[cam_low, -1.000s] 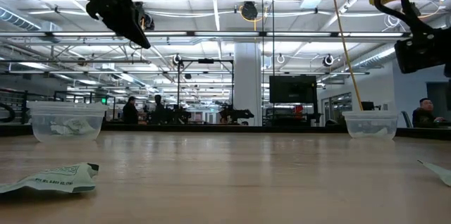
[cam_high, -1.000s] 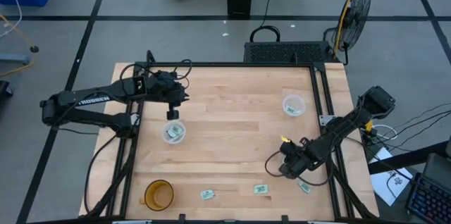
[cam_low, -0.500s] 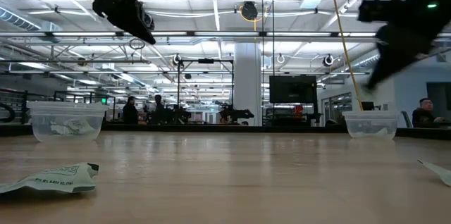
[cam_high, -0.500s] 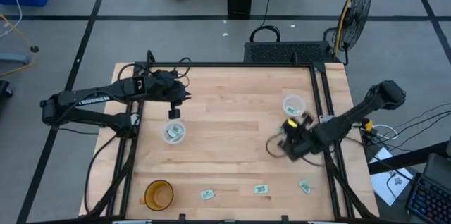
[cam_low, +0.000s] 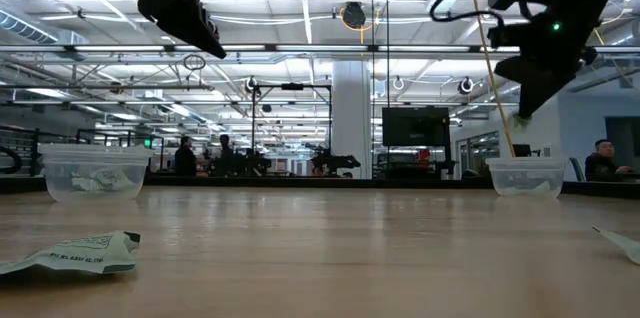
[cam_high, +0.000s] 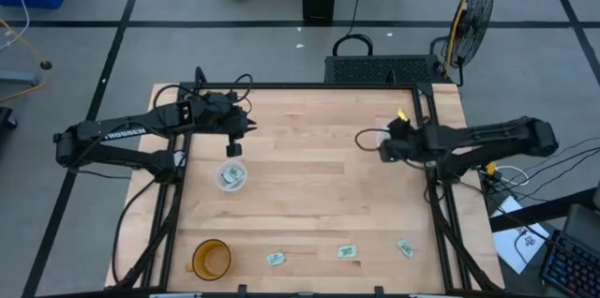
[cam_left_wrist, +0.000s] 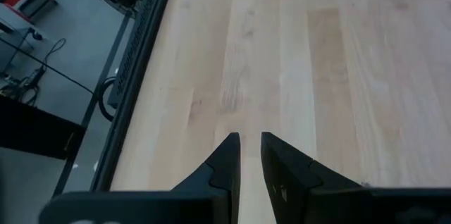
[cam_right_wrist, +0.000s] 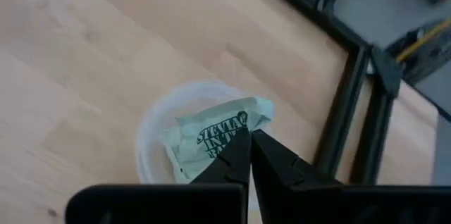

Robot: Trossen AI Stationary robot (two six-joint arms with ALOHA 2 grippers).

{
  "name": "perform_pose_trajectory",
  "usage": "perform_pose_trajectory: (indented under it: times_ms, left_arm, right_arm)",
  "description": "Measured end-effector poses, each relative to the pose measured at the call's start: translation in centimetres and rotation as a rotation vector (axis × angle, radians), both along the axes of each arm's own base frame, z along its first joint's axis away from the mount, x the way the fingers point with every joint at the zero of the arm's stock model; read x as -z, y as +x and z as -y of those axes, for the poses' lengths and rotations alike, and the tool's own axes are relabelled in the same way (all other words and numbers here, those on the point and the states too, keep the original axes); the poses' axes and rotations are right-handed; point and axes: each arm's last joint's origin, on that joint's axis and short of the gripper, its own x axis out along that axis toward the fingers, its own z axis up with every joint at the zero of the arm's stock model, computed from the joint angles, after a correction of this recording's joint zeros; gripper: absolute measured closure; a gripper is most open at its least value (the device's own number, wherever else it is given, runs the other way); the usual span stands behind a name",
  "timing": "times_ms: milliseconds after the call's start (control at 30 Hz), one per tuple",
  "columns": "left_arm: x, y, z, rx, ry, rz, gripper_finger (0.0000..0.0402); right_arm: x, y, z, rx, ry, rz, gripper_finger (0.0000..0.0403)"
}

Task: Pick and place items into bin
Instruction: Put the green stevia packet into the right transparent bin

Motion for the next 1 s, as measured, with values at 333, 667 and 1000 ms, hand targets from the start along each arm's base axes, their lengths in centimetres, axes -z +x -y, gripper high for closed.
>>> perform_pose_trajectory:
  times_ms: [333,667,1000]
  left_arm:
    - [0.0,0.0,0.0,-0.024,-0.03,0.009,0.0337]
    - [0.0,0.0,0.0,-0.035,-0.044,0.014,0.0337]
    - [0.0,0.0,0.0,-0.037,-0.046,0.014,0.0337]
  right_arm:
    - [3.8,-0.4,2.4,0.05,0.17,-0.044,0.0401]
    - [4.0,-0.5,3.4,0.042,0.239,-0.029,0.0365]
    - [3.8,-0.6,3.1,-0.017,0.294,-0.026,0.0294]
